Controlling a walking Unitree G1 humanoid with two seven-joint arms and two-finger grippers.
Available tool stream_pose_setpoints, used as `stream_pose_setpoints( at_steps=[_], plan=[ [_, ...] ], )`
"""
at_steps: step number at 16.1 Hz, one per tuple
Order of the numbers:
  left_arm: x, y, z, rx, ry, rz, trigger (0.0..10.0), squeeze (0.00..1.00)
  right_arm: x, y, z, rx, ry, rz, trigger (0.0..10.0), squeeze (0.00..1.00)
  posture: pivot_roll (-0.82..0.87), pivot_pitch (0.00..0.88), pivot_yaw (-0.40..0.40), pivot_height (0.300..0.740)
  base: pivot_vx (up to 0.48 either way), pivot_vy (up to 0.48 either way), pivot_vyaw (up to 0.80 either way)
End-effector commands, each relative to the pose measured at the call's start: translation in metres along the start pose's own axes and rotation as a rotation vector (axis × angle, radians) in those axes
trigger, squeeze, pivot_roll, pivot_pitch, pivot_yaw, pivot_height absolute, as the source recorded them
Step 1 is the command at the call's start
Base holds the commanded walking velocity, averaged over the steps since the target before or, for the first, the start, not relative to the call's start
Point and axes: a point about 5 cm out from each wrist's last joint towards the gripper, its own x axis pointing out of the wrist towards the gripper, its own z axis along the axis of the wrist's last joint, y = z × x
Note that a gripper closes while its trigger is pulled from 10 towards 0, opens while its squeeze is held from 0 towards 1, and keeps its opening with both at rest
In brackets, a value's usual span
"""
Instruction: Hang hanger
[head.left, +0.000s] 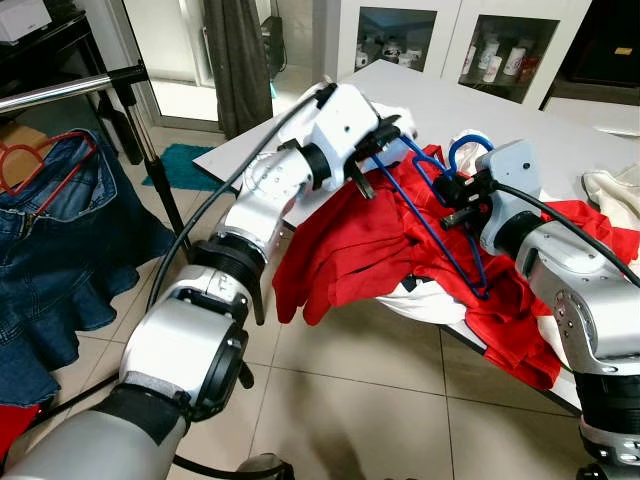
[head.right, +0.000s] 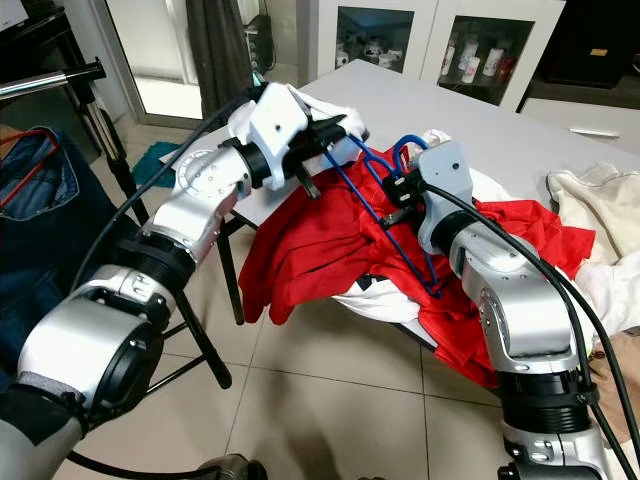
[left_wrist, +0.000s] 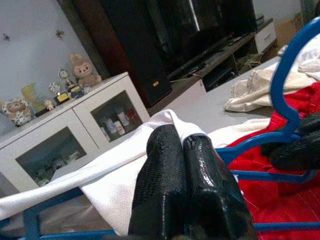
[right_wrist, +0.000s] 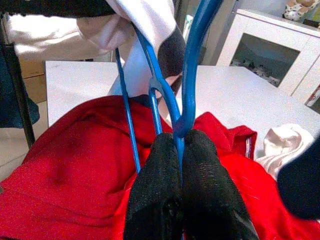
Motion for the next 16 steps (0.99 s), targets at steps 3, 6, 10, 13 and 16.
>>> stream_pose_setpoints(
  at_steps=[3,6,10,13,16],
  plan=[
    [-0.002,-0.005,-0.002,0.085,0.018,-0.011,10.0,0.00,0.004,-0.004,0.006,-0.021,-0.021,-0.029,10.0,0.00,0.02,0.000,0.055,0.740,0.000,0.000,0.00],
    [-0.011,-0.001,-0.012,0.074,0.046,0.034,10.0,0.00,0.000,-0.001,-0.004,-0.051,0.024,0.009,10.0,0.00,0.02,0.000,0.055,0.740,0.000,0.000,0.00],
    [-0.023,0.024,-0.007,0.074,0.035,0.162,10.0,0.00,-0.009,0.008,-0.020,-0.141,0.110,0.138,10.0,0.00,0.03,0.000,0.046,0.740,0.000,0.000,0.00],
    [-0.034,0.053,0.004,0.073,0.024,0.276,10.0,0.00,-0.025,0.022,-0.025,-0.222,0.123,0.323,10.0,0.00,0.03,0.000,0.044,0.740,0.000,0.000,0.00],
    [-0.040,0.065,0.007,0.062,0.021,0.322,10.0,0.00,-0.035,0.018,-0.030,-0.256,0.150,0.355,10.0,0.00,0.02,0.000,0.047,0.740,0.000,0.000,0.00]
  ],
)
